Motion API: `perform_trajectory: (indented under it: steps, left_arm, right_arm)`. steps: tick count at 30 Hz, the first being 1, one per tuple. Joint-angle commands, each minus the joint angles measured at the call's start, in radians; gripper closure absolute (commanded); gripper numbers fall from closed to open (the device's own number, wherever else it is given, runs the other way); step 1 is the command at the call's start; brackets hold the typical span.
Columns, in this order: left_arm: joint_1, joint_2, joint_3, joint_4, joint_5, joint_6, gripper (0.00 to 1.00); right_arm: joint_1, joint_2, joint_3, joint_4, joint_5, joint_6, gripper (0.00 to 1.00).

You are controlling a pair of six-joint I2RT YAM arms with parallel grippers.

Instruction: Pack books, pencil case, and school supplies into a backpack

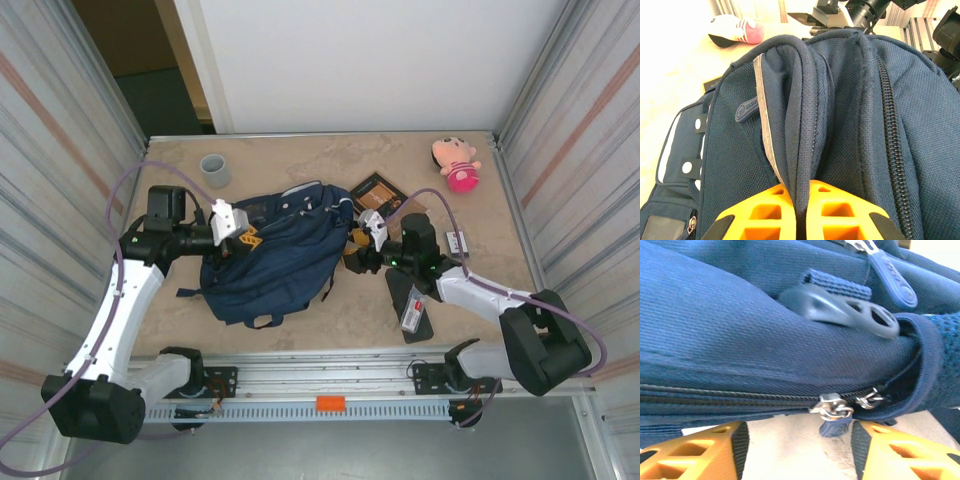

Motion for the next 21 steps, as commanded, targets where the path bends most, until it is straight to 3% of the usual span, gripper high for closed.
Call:
perform_trajectory:
  steps: [1,4,11,14,20,21]
  left_arm:
    - [0.004,-0.018,0.021,0.083,0.074,0.028,1.0]
    - [0.004,-0.019,0.015,0.083,0.067,0.03,1.0]
    - [0.004,-0.03,0.008,0.091,0.054,0.029,1.0]
    - [0.004,-0.036,0.004,0.099,0.048,0.025,1.0]
    - [0.004,-0.037,0.008,0.096,0.054,0.024,1.0]
    - [0.004,-0.037,0.009,0.096,0.058,0.024,1.0]
  right_arm:
    - [-0.014,-0.021,0.021,-0.014,-0.097,-0.009,0.49]
    - [-0.028,-0.019,0.029,-0.012,-0.119,0.0,0.56]
    - [-0.064,-0.027,0.034,0.001,-0.152,0.013,0.9]
    - [-0.072,-0.032,0.033,-0.002,-0.16,0.016,0.99]
    - [-0.084,-0.031,0.031,-0.023,-0.14,0.015,1.0]
    - [-0.089,-0.023,0.031,-0.028,-0.121,0.014,0.92]
